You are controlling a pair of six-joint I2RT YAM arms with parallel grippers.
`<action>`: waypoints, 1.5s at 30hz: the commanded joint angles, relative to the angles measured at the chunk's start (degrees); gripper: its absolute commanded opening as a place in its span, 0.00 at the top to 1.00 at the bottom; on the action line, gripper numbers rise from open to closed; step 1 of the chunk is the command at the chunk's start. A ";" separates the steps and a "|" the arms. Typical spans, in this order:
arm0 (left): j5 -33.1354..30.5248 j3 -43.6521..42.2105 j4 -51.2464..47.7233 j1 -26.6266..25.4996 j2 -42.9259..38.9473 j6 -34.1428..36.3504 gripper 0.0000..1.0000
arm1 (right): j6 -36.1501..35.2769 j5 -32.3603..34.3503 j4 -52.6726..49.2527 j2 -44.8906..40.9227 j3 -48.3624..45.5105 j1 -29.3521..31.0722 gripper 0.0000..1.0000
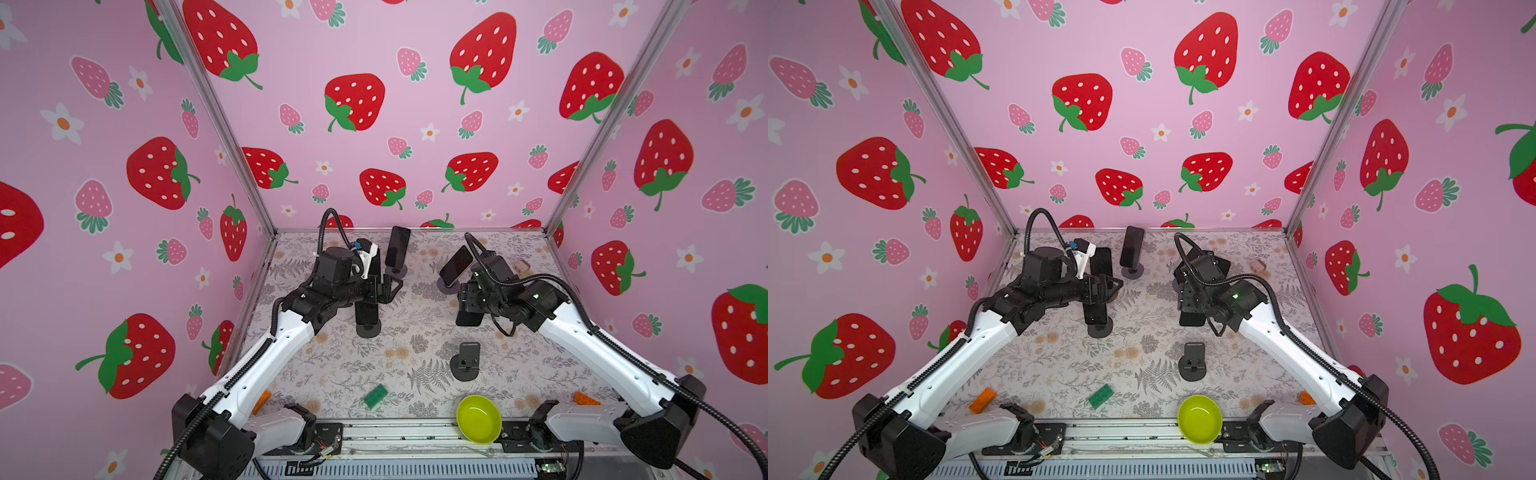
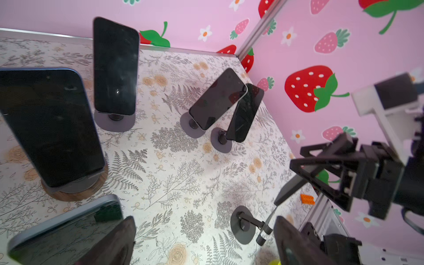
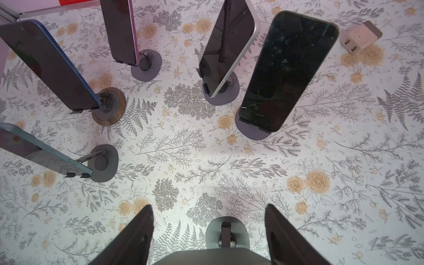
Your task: Remove the phone from the phone stand
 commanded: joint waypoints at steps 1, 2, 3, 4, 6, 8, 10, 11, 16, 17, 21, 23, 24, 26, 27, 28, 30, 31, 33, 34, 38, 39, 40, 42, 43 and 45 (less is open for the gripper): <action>-1.81 0.23 -3.51 -0.14 -1.99 2.98 0.05 | -2.72 -2.81 3.55 1.44 1.96 -0.85 0.28; -2.70 -0.42 -3.57 -0.18 -2.79 2.94 0.05 | -3.18 -3.46 3.72 2.36 2.30 -0.96 0.28; -3.79 -1.13 -3.53 -0.15 -3.67 3.03 0.05 | -3.84 -4.54 3.95 3.34 2.78 -0.94 0.28; -4.96 -1.68 -3.62 -0.20 -4.41 3.24 0.05 | -4.31 -5.68 4.14 4.21 3.15 -0.96 0.28; -8.59 -1.81 -4.66 -0.18 -5.96 4.03 0.04 | -5.48 -7.67 5.23 5.87 3.56 -0.97 0.28; -13.92 -1.45 -6.43 -0.08 -7.05 4.92 0.04 | -6.22 -9.52 6.28 7.59 3.71 -0.99 0.28; -19.74 -1.10 -7.94 0.11 -7.77 5.14 0.03 | -6.50 -11.27 7.22 9.46 4.12 -0.97 0.28; -22.14 -0.71 -8.99 0.55 -7.93 4.76 0.02 | -6.51 -12.25 7.60 10.54 4.34 -0.79 0.28; -25.30 0.13 -11.96 6.61 -8.07 0.76 0.02 | -6.16 -14.34 10.35 15.00 4.52 0.17 0.29; -24.72 -0.38 -11.57 8.13 -8.24 -0.19 0.01 | -6.06 -14.54 10.53 15.76 4.61 0.35 0.29; -22.81 -1.71 -9.67 10.96 -8.61 -2.07 0.01 | -5.53 -15.88 10.94 19.11 4.53 1.23 0.29; -22.53 -2.19 -8.90 11.04 -8.77 -2.05 0.01 | -5.78 -17.29 10.98 20.87 4.62 2.11 0.29; -22.64 -2.53 -8.66 11.11 -8.79 -2.04 0.01 | -6.18 -18.41 10.98 21.69 4.85 2.68 0.29; -23.03 -3.39 -8.27 11.29 -8.90 -2.60 0.01 | -6.58 -19.82 10.56 23.66 5.78 4.25 0.28; -23.04 -3.70 -8.21 11.45 -8.94 -2.79 0.01 | -6.52 -20.05 10.75 24.44 5.84 5.05 0.28; -23.00 -3.90 -8.14 11.54 -9.04 -2.86 0.01 | -6.36 -20.25 11.03 25.26 5.72 5.72 0.28; -23.26 -4.20 -8.13 11.83 -9.25 -2.86 0.01 | -5.80 -20.85 12.15 26.72 5.33 6.83 0.28; -23.38 -4.37 -7.97 11.98 -9.47 -2.98 0.01 | -5.71 -20.98 12.32 27.65 5.31 7.37 0.28; -23.39 -4.55 -7.66 12.47 -9.95 -3.38 0.01 | -5.86 -20.51 12.15 29.21 5.49 8.47 0.28; -23.17 -4.36 -7.68 12.61 -10.24 -3.36 0.01 | -5.97 -20.23 11.78 29.93 5.64 8.89 0.28; -23.76 -4.81 -7.35 12.70 -11.99 -2.97 0.01 | -5.88 -18.62 12.18 31.84 4.80 10.43 0.28; -24.31 -5.22 -7.06 12.73 -12.44 -3.16 0.01 | -5.80 -18.20 12.16 32.22 4.63 10.76 0.28; -24.59 -5.59 -6.58 12.84 -12.91 -3.46 0.01 | -5.53 -17.74 11.97 32.63 4.45 10.97 0.28; -24.50 -5.74 -6.25 12.89 -13.40 -3.71 0.01 | -4.91 -16.67 12.20 33.12 3.69 11.45 0.28; -24.17 -5.60 -6.30 12.89 -13.54 -3.55 0.01 | -4.51 -16.05 12.74 33.39 3.08 11.62 0.28; -24.16 -5.61 -6.47 12.93 -13.87 -3.45 0.01 | -3.92 -15.70 13.84 33.96 1.97 11.82 0.28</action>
